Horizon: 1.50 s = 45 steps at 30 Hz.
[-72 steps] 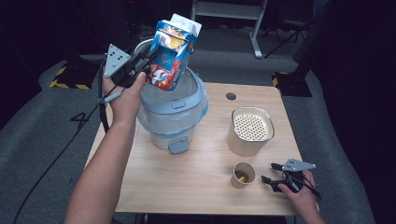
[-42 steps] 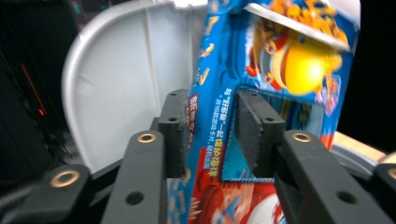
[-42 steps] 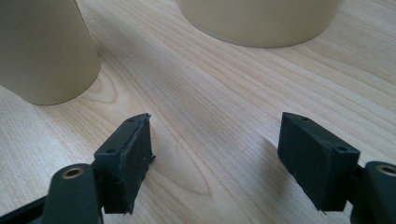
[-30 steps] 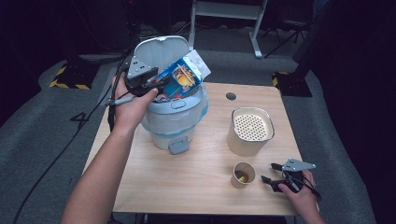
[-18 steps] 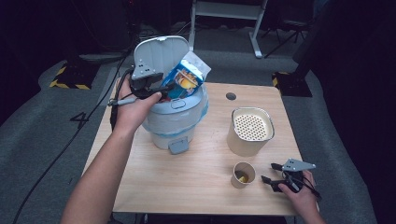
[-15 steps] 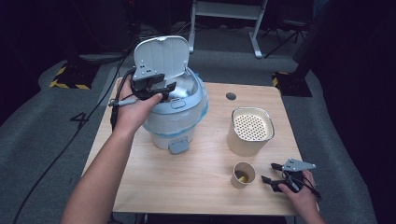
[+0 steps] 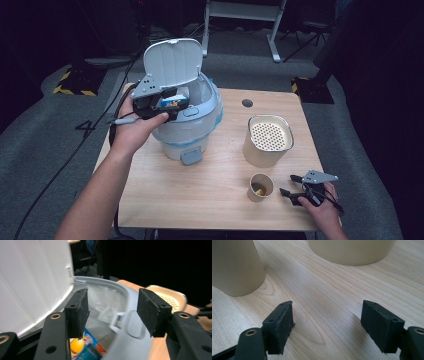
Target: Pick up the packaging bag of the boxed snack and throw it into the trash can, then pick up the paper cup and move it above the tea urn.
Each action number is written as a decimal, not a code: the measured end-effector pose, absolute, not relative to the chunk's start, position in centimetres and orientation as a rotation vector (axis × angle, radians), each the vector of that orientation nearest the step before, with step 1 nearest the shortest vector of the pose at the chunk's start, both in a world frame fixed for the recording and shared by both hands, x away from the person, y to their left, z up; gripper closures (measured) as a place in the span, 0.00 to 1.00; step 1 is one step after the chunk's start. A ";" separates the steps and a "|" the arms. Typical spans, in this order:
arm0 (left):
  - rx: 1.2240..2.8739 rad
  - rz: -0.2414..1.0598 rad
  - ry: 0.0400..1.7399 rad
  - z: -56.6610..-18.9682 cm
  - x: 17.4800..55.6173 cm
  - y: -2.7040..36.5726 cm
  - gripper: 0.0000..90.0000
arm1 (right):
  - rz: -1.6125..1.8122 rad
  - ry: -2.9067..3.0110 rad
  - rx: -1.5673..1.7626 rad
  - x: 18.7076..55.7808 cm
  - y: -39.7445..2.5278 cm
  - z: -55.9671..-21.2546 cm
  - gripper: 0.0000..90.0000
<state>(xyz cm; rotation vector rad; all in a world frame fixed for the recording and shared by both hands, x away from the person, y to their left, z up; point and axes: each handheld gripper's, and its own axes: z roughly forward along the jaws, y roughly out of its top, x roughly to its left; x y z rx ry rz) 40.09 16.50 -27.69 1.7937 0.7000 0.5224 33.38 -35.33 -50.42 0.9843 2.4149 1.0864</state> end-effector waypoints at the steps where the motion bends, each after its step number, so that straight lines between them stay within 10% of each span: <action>1: 1.794 0.522 0.700 -27.7 40.1 16.5 0.48 | 1.086 2.415 0.984 33.4 -35.3 -50.4 0.29; 45: 2.017 0.254 0.605 -42.8 33.0 17.3 0.43 | 1.150 2.548 0.849 31.0 -33.6 -48.8 0.23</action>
